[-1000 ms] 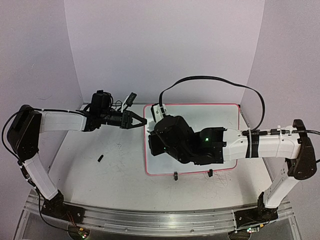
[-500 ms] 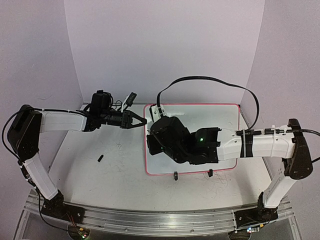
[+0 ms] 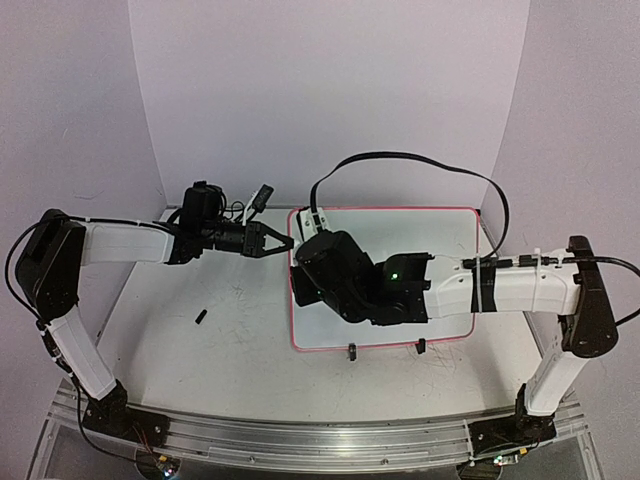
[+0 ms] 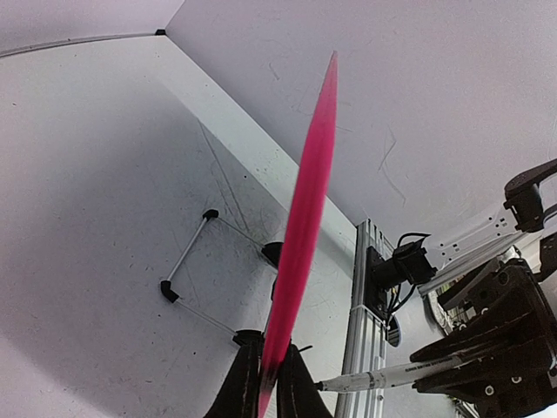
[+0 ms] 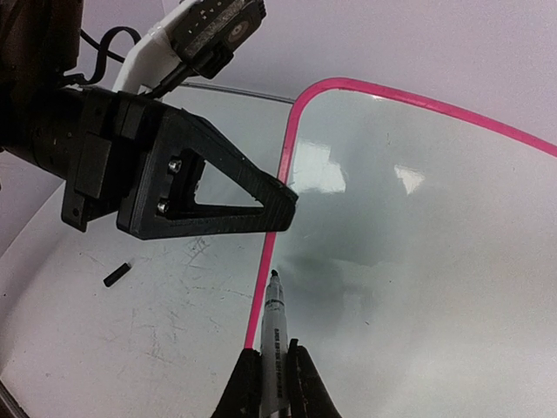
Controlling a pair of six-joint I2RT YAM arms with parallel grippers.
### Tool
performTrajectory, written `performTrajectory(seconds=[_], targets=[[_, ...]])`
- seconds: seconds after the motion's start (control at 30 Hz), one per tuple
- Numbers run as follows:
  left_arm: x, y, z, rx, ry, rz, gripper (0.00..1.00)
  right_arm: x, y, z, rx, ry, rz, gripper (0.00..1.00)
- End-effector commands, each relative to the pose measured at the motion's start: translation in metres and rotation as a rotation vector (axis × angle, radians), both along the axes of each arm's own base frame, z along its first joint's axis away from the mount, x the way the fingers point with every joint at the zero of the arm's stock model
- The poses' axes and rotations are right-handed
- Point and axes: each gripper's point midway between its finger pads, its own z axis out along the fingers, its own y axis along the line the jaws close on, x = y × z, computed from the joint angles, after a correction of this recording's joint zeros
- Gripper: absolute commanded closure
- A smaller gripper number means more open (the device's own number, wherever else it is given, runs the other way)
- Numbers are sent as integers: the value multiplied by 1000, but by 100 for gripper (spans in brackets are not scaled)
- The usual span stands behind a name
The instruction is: Write a sentence on the whiteboard
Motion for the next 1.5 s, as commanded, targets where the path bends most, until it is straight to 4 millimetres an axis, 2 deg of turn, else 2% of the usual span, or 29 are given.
performTrajectory(seconds=[0.0, 0.83, 1.47], targets=[[-5, -3, 8, -25, -26, -21, 93, 10, 4, 17, 50, -28, -35, 100], [-10, -1, 13, -35, -38, -31, 97, 19, 3, 4, 47, -8, -57, 100], [-10, -1, 12, -35, -37, -31, 98, 21, -14, 0, 59, 2, -103, 100]])
